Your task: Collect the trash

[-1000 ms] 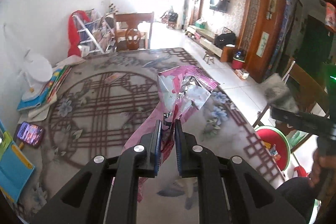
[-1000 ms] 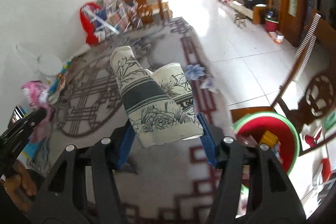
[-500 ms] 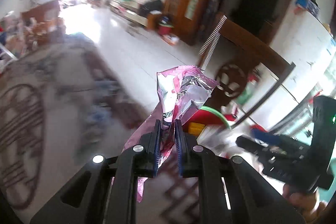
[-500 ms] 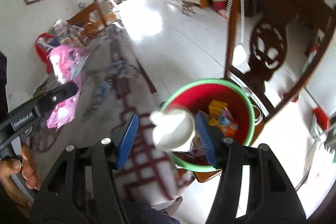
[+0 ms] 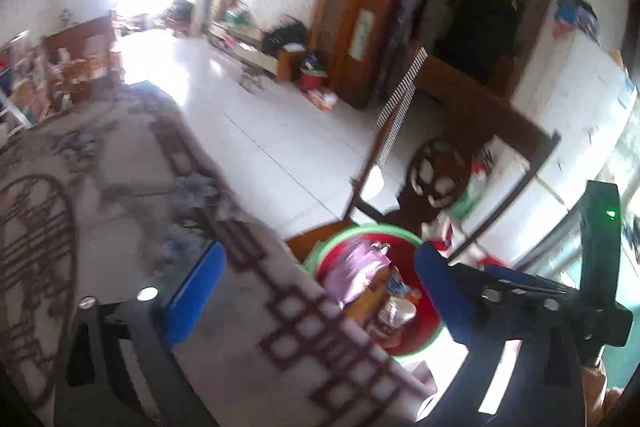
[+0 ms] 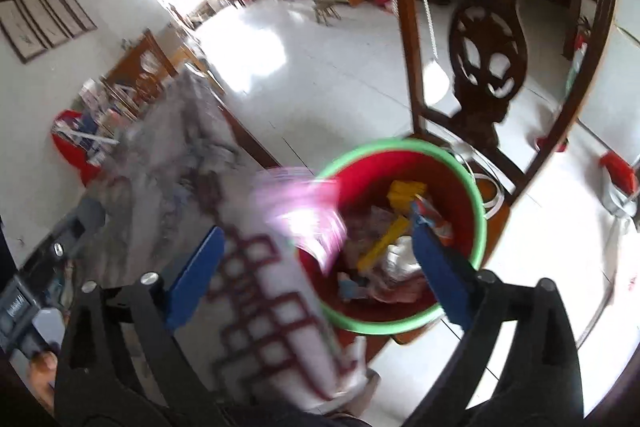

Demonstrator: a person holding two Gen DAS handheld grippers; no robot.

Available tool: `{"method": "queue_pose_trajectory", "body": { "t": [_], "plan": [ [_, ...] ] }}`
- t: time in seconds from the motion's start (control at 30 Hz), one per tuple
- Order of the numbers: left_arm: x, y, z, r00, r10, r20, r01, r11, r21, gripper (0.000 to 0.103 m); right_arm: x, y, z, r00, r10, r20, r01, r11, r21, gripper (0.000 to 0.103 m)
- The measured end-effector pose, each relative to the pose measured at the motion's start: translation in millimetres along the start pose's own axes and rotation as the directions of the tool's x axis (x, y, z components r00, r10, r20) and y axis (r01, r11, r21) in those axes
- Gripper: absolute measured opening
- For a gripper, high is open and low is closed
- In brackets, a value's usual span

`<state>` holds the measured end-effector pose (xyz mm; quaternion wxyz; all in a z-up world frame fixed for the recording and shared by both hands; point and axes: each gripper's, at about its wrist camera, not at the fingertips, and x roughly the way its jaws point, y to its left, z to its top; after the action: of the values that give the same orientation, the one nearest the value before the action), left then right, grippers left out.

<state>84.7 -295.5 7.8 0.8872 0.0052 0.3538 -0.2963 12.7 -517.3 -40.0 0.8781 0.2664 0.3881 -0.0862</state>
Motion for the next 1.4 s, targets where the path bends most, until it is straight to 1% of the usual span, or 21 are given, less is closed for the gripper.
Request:
{"method": "queue_pose_trajectory", "body": {
  "t": [0.17, 0.27, 0.33, 0.37, 0.4, 0.43, 0.47, 0.5, 0.57, 0.6, 0.63, 0.67, 0.7, 0.73, 0.77, 0.8, 0.83, 0.97, 1.07, 1.2, 1.4],
  "plan": [
    [-62.5, 35.0, -11.6, 0.989, 0.093, 0.117, -0.083, 0.993, -0.085, 0.095, -39.5, 62.3, 2.4, 0.987, 0.059, 0.150, -0.040, 0.991, -0.127, 0.098],
    [-105.7, 57.9, -23.6, 0.968, 0.154, 0.197, -0.130, 0.983, -0.129, 0.095, -59.9, 108.5, -2.8, 0.963, 0.128, 0.236, -0.075, 0.972, -0.221, 0.098],
    [-131.4, 74.9, -29.3, 0.948, 0.215, 0.233, -0.185, 0.972, -0.145, 0.095, -67.7, 139.9, -7.4, 0.935, 0.194, 0.295, -0.108, 0.953, -0.282, 0.098],
    [-138.9, 81.6, -30.1, 0.940, 0.246, 0.238, -0.214, 0.965, -0.153, 0.095, -70.7, 156.8, -13.2, 0.909, 0.235, 0.343, -0.123, 0.940, -0.317, 0.098],
    [-150.4, 94.0, -29.9, 0.918, 0.312, 0.245, -0.275, 0.946, -0.174, 0.095, -72.5, 166.7, -18.5, 0.884, 0.252, 0.394, -0.116, 0.935, -0.336, 0.098],
    [-157.0, 101.1, -30.4, 0.901, 0.353, 0.251, -0.312, 0.931, -0.188, 0.095, -75.2, 178.0, -25.9, 0.848, 0.262, 0.462, -0.096, 0.931, -0.351, 0.098],
    [-164.7, 109.6, -30.8, 0.880, 0.397, 0.261, -0.353, 0.914, -0.200, 0.095, -77.3, 188.7, -34.6, 0.800, 0.273, 0.534, -0.076, 0.929, -0.362, 0.098],
    [-169.9, 116.4, -31.6, 0.860, 0.433, 0.270, -0.388, 0.898, -0.206, 0.095, -77.6, 194.6, -40.3, 0.766, 0.282, 0.577, -0.064, 0.927, -0.369, 0.098],
    [-180.3, 131.3, -37.6, 0.804, 0.516, 0.296, -0.469, 0.856, -0.218, 0.095, -69.6, 206.1, -60.2, 0.704, 0.283, 0.652, -0.017, 0.924, -0.383, 0.098],
    [-183.9, 137.0, -41.0, 0.778, 0.548, 0.309, -0.500, 0.836, -0.225, 0.095, -63.7, 209.3, -66.3, 0.715, 0.255, 0.651, 0.014, 0.926, -0.378, 0.098],
    [-187.4, 145.0, -47.0, 0.747, 0.582, 0.321, -0.528, 0.813, -0.246, 0.095, -52.8, 216.1, -68.2, 0.761, 0.190, 0.620, 0.069, 0.927, -0.368, 0.098],
    [-191.0, 149.7, -49.8, 0.738, 0.593, 0.323, -0.532, 0.805, -0.261, 0.095, -36.9, 223.6, -67.4, 0.829, 0.137, 0.542, 0.090, 0.924, -0.371, 0.098],
    [-193.7, 159.0, -54.8, 0.734, 0.598, 0.322, -0.526, 0.800, -0.288, 0.095, -25.3, 227.1, -67.5, 0.868, 0.145, 0.474, 0.069, 0.911, -0.406, 0.098],
    [-197.1, 163.5, -57.6, 0.739, 0.590, 0.327, -0.510, 0.806, -0.302, 0.095, -18.9, 229.4, -67.9, 0.883, 0.150, 0.445, 0.059, 0.905, -0.421, 0.098],
    [-201.3, 170.9, -62.4, 0.751, 0.564, 0.343, -0.472, 0.822, -0.318, 0.095, -13.9, 231.6, -68.1, 0.890, 0.133, 0.436, 0.074, 0.902, -0.425, 0.098],
    [-205.8, 177.8, -66.9, 0.763, 0.535, 0.363, -0.427, 0.839, -0.337, 0.095, -13.1, 232.4, -68.7, 0.886, 0.118, 0.449, 0.094, 0.901, -0.423, 0.098],
    [-207.5, 183.3, -68.5, 0.770, 0.520, 0.369, -0.396, 0.844, -0.361, 0.095, -13.1, 233.2, -68.8, 0.883, 0.113, 0.456, 0.103, 0.901, -0.422, 0.098],
    [-203.8, 198.2, -70.2, 0.798, 0.512, 0.318, -0.371, 0.833, -0.410, 0.095, -2.1, 237.5, -69.2, 0.897, 0.088, 0.434, 0.123, 0.892, -0.434, 0.098],
    [-197.0, 197.3, -72.6, 0.801, 0.523, 0.291, -0.401, 0.830, -0.388, 0.095, 2.9, 238.1, -68.6, 0.907, 0.078, 0.414, 0.127, 0.887, -0.445, 0.098],
    [-192.6, 192.8, -72.8, 0.812, 0.513, 0.278, -0.403, 0.838, -0.367, 0.095, -2.1, 247.0, -80.7, 0.903, 0.081, 0.423, 0.139, 0.875, -0.464, 0.098],
    [-195.3, 191.4, -74.5, 0.813, 0.512, 0.276, -0.407, 0.841, -0.357, 0.095, -1.5, 251.0, -84.2, 0.899, 0.084, 0.430, 0.152, 0.861, -0.485, 0.098]
  ]
}}
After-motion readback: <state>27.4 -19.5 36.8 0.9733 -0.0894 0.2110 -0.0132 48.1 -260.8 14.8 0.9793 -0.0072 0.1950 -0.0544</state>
